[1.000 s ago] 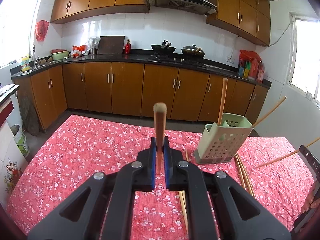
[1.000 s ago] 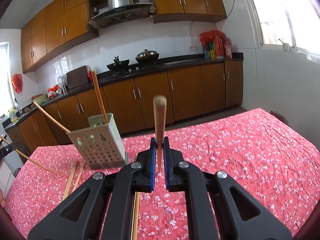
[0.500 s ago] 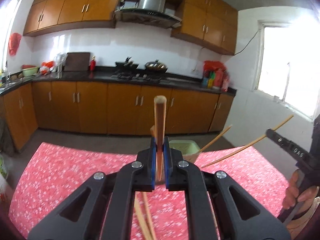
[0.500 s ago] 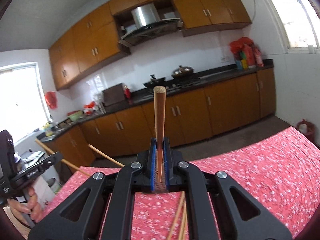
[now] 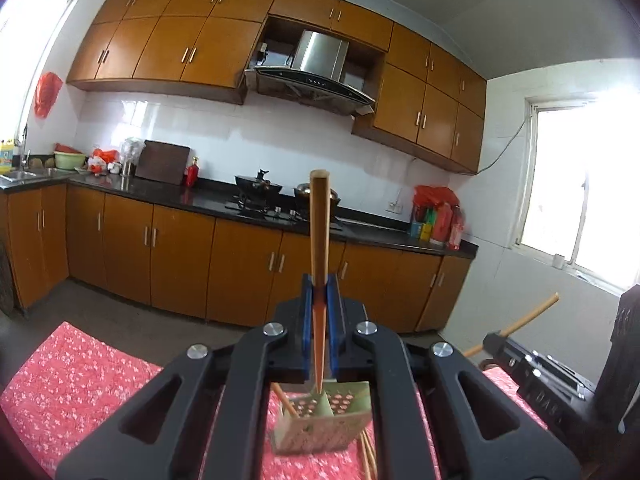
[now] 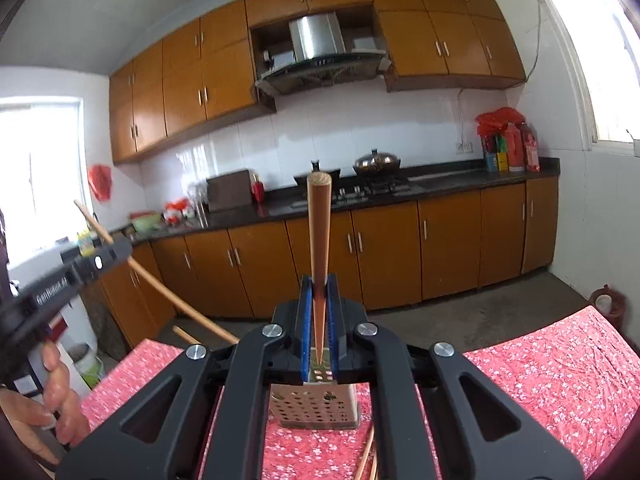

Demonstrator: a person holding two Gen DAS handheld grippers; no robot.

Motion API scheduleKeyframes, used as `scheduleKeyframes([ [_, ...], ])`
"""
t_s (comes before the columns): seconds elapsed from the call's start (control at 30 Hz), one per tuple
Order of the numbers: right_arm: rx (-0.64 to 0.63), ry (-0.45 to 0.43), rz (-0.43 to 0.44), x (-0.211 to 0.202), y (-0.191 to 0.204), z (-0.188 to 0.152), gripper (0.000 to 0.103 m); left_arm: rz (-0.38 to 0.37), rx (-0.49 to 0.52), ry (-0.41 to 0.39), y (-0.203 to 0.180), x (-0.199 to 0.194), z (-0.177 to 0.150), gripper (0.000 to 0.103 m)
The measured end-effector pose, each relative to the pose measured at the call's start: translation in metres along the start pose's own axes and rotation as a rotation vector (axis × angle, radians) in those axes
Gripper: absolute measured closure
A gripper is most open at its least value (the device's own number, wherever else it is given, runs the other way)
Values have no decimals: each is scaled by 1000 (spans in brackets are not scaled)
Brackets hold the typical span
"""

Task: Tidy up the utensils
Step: 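Lower the chopsticks into the holder and open both tools, then grasp another chopstick with the right tool while the left tool grasps one too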

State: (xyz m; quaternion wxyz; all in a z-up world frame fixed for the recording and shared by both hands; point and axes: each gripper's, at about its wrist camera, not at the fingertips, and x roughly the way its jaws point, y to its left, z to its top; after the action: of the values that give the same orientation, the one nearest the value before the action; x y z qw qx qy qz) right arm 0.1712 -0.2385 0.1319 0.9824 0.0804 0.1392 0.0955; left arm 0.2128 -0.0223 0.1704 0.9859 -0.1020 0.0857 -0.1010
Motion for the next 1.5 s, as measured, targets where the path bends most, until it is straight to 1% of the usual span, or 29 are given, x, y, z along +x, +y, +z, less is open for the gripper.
scheduleKeyframes([
  [0.23, 23, 86, -19, 28, -7, -15, 95, 16, 16, 78, 0, 42, -33, 95],
  [0.4, 15, 117, -20, 36, -4, -18, 95, 26, 9, 135, 10, 60, -48, 95],
  [0.43, 12, 120, -20, 37, -4, -18, 95, 32, 8, 142, 11, 63, -49, 91],
  [0.47, 10, 125, -22, 37, -3, -18, 95, 35, 8, 146, 12, 63, -49, 85],
  [0.53, 14, 125, -20, 35, -3, -17, 94, 41, 3, 145, 15, 61, -49, 78],
  [0.6, 15, 119, -20, 32, -4, -13, 89, 45, 2, 139, 17, 58, -47, 77],
  [0.67, 18, 104, -25, 27, -4, -10, 88, 52, -1, 128, 20, 51, -43, 74],
  [0.8, 31, 50, -36, 2, -9, -6, 88, 57, -13, 93, 26, 27, -33, 68],
  [0.87, 43, 29, -46, -16, -17, -10, 88, 73, -12, 83, 29, 12, -32, 65],
  [0.97, 75, 48, -68, -30, -32, -28, 88, 117, -6, 97, 39, -13, -38, 63],
  [1.0, 87, 69, -82, -31, -38, -35, 88, 127, -7, 107, 43, -19, -42, 62],
  [1.03, 104, 116, -101, -30, -48, -50, 88, 136, -8, 121, 48, -25, -47, 61],
  [1.1, 124, 190, -123, -23, -60, -72, 88, 173, -15, 173, 64, -34, -67, 59],
  [1.13, 146, 258, -135, -15, -69, -91, 88, 185, -17, 197, 70, -36, -74, 59],
  [1.17, 161, 307, -137, -9, -75, -105, 88, 209, -21, 253, 80, -36, -91, 59],
  [1.2, 183, 378, -127, 1, -81, -125, 88, 222, -24, 287, 86, -35, -102, 59],
  [1.23, 192, 414, -117, 6, -83, -137, 88, 234, -27, 314, 92, -34, -112, 59],
  [1.27, 192, 462, -108, 13, -84, -153, 90, 261, -26, 367, 101, -31, -130, 59],
  [1.3, 183, 505, -105, 20, -82, -167, 92, 276, -25, 399, 106, -30, -140, 59],
  [1.4, 180, 578, -80, 29, -74, -194, 92, 301, -38, 501, 118, -25, -172, 59],
  [1.5, 168, 610, -65, 35, -67, -209, 92, 306, -53, 553, 125, -26, -191, 59],
])
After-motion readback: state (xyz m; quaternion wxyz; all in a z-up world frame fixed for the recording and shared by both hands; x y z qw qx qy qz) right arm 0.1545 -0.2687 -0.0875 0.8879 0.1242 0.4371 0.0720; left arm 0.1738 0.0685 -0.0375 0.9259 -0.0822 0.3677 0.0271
